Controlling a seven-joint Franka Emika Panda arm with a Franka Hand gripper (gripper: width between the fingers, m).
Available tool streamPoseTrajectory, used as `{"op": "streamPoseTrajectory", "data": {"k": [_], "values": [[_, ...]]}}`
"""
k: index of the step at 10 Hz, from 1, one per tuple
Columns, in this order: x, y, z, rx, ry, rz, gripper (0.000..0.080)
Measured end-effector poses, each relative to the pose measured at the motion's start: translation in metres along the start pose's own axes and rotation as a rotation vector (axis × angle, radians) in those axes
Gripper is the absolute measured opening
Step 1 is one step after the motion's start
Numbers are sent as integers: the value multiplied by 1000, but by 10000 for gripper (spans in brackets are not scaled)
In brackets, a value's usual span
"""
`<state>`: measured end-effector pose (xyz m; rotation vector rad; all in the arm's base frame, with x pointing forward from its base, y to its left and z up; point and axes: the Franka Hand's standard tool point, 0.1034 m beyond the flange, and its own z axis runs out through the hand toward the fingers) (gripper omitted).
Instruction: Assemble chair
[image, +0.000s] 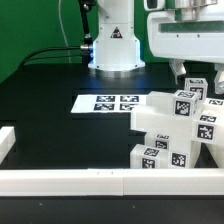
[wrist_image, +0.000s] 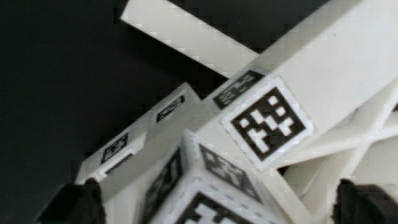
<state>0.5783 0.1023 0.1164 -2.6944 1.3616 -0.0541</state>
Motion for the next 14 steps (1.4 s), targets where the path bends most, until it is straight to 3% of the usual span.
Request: {"op": "streamPoseTrajectory", "data": {"k": [2,3,5,6,7,9,11,14], "values": [[2,3,1,-69,46,-433,649],[1,4,5,-84,51,-567,649],[-3,4,10,-77,63,-573,649],[-2,4,10,-78,63,-577,523],[-3,4,10,-73,62,-520,523],[-4,4,11,-68,64,-413,274],[-3,3,11,-61,67,-245,275],[-4,-1,12,-9,87,97,276]]}}
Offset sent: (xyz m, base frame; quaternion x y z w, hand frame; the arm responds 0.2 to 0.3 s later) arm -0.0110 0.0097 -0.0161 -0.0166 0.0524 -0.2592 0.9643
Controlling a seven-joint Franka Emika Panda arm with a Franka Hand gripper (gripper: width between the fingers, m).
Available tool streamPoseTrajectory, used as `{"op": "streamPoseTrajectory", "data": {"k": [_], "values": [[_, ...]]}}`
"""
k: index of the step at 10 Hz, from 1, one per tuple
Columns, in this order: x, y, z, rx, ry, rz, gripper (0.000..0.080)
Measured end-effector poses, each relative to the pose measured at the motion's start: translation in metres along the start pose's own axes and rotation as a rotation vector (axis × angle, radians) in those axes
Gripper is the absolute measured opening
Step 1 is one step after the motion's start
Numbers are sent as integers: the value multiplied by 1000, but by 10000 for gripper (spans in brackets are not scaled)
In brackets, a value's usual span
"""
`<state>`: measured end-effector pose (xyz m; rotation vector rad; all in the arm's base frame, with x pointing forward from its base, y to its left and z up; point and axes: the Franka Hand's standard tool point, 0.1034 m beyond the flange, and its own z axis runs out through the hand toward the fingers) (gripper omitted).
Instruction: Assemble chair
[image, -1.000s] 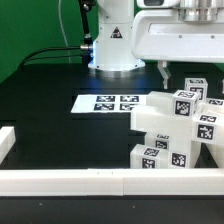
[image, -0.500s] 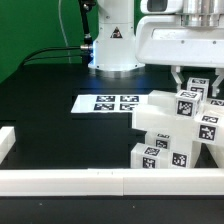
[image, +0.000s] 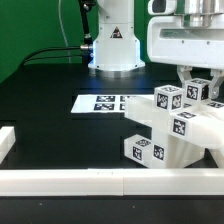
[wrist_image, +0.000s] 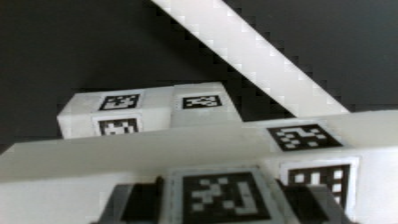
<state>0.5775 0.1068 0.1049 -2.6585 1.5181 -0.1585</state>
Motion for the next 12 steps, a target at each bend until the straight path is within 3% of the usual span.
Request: {"op": "streamPoseTrajectory", "data": {"k": [1,4,6,7,8,11,12], "values": [[1,0,0,11,-5,72,276],[-1,-1,0,12,-9,76,276],[-1,-1,0,12,-9,76,530],[-1,-1,0,12,-9,76,530],[-1,-1,0,12,-9,76,625],[-1,-2,-1,15,-9,73,648],[3,-5,-16,25,-20,23,648]]}}
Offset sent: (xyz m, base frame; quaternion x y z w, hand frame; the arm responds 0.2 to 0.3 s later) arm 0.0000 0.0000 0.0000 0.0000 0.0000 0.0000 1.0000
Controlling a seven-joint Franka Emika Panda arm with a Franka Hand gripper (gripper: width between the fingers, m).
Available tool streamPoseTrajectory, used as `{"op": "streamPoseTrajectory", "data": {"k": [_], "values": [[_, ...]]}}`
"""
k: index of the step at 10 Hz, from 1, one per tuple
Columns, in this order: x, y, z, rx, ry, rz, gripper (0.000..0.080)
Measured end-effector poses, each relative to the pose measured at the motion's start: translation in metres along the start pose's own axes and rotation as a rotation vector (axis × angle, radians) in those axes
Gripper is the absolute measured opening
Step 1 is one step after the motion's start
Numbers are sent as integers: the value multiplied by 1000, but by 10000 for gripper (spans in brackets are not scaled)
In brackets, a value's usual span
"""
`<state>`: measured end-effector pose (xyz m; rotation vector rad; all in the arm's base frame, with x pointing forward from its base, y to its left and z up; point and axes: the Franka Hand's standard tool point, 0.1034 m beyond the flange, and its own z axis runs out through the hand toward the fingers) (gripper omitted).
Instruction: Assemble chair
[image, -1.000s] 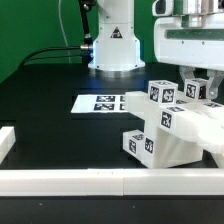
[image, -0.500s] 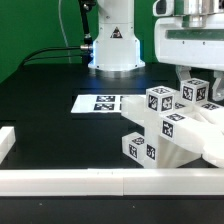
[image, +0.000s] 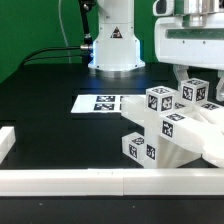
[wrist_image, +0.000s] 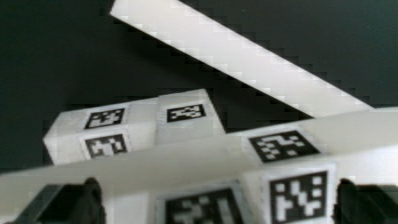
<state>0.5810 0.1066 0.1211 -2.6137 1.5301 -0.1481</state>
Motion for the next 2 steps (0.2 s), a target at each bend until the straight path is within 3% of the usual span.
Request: {"op": "streamPoseTrajectory", "data": {"k": [1,2], "values": [[8,-5,-20,33,-8,-22,649],[11,-6,-22,40,-3,-20,649]]}}
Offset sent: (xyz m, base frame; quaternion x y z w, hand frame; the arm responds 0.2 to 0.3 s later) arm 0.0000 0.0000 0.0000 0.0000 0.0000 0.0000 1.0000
